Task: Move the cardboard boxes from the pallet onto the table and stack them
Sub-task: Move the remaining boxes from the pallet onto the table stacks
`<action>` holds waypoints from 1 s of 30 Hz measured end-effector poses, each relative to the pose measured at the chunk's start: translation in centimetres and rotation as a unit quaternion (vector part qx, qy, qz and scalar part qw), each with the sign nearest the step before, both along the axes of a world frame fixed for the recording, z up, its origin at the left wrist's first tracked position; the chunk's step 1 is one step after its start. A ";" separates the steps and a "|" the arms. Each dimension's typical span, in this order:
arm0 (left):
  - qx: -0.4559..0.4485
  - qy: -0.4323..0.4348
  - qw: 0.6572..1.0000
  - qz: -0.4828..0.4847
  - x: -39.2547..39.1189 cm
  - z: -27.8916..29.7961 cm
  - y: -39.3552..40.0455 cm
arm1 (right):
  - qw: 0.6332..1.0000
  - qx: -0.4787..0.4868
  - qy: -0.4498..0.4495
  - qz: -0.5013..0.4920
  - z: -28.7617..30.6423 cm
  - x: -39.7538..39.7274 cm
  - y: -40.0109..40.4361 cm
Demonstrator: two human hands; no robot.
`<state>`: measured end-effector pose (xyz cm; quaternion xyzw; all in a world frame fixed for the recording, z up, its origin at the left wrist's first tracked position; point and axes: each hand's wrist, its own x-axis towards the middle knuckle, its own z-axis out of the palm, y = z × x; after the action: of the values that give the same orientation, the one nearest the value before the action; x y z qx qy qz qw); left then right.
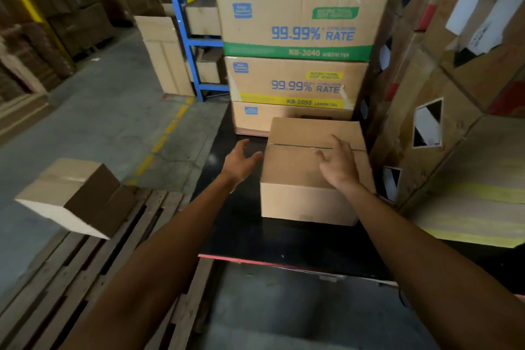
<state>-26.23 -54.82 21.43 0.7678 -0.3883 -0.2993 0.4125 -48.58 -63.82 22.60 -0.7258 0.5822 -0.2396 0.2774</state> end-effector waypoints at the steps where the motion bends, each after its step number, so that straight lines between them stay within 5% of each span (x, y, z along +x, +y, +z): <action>1: -0.011 -0.013 1.000 0.012 1.0 0.3 1.4 | 1.000 -0.002 -0.012 0.018 0.4 1.8 0.9; 17: -0.062 -0.013 0.955 0.289 20.5 2.4 33.9 | 0.932 -0.024 -0.072 0.356 1.6 32.8 26.3; 30: 0.000 0.001 0.907 0.422 38.1 1.2 42.4 | 0.884 0.092 -0.029 0.457 -1.5 55.6 31.7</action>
<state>11.84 -12.38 22.65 0.8594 -0.0279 -0.0985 0.5009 7.03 -32.12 21.08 -0.8753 0.1968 -0.0520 0.4387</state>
